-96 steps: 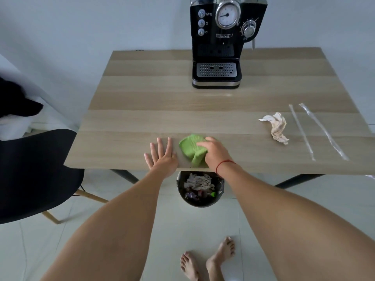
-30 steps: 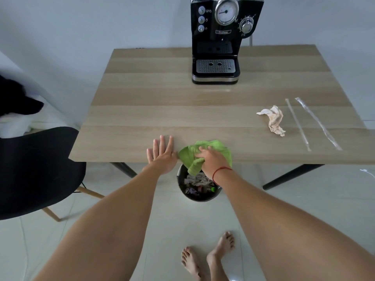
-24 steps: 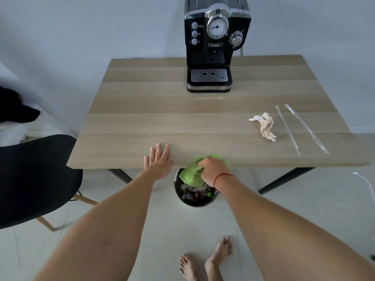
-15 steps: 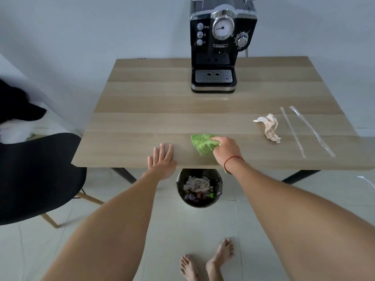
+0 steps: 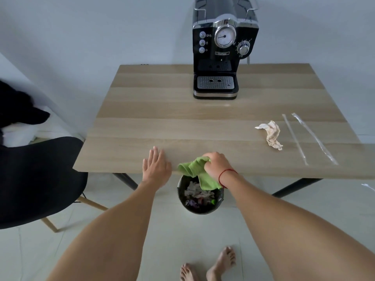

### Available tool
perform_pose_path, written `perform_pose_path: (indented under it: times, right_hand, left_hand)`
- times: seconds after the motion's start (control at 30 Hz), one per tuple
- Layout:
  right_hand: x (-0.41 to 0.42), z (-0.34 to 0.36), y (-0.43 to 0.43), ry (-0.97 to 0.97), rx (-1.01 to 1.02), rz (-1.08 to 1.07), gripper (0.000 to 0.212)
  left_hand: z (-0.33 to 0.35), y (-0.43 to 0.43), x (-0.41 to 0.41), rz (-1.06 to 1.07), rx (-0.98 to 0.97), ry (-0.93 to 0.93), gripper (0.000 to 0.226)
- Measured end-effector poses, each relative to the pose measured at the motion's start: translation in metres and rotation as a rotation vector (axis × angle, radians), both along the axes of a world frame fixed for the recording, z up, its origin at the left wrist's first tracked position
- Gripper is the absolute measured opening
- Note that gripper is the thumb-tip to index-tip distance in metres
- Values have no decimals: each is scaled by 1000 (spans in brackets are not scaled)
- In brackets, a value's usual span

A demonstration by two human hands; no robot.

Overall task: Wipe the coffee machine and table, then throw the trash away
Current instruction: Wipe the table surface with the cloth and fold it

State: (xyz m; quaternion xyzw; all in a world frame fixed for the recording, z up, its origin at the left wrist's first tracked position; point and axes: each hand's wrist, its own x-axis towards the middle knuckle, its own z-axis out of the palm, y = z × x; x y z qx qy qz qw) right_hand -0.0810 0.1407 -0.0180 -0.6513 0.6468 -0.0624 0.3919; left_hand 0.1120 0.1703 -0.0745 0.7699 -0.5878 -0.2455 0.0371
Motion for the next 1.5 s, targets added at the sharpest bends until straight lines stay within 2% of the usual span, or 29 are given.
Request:
perform_pose_path:
  times: [0.1, 0.2, 0.33, 0.4, 0.53, 0.7, 0.83, 1.1, 1.27, 1.4, 1.5]
  right_hand:
    - [12, 6, -24, -86, -177, -68, 49]
    - [38, 7, -39, -117, -252, 18, 54]
    - [80, -10, -56, -113, -315, 92, 60]
    - [100, -22, -61, -73, -296, 184, 63]
    - [124, -43, -51, 151, -161, 441, 66]
    - [123, -41, -47, 193, -148, 444, 46]
    - [105, -37, -32, 190, -168, 443, 40]
    - [55, -10, 3, 309, -160, 371, 26]
    - [22, 13, -15, 385, -14, 361, 20]
    - [-7, 19, -48, 297, -100, 102, 27]
    - [-23, 7, -67, 227, -186, -66, 43]
  left_hand:
    - [-2, -4, 25, 152, -62, -51, 58]
    - [-10, -8, 49, 295, 30, -26, 59]
    - [-23, -9, 51, 339, 54, -10, 59]
    - [-25, -11, 53, 339, 65, 1, 59]
    - [-26, -13, 58, 323, 88, 11, 59]
    - [-25, -13, 58, 312, 106, 15, 59]
    - [-24, -11, 58, 308, 108, -4, 58]
    - [-14, -8, 25, 292, 152, 14, 61]
    - [-7, -16, 0, 236, 147, 43, 61]
    - [-5, -26, -18, 139, 117, 85, 65]
    - [-10, -31, -33, 113, 149, 68, 62]
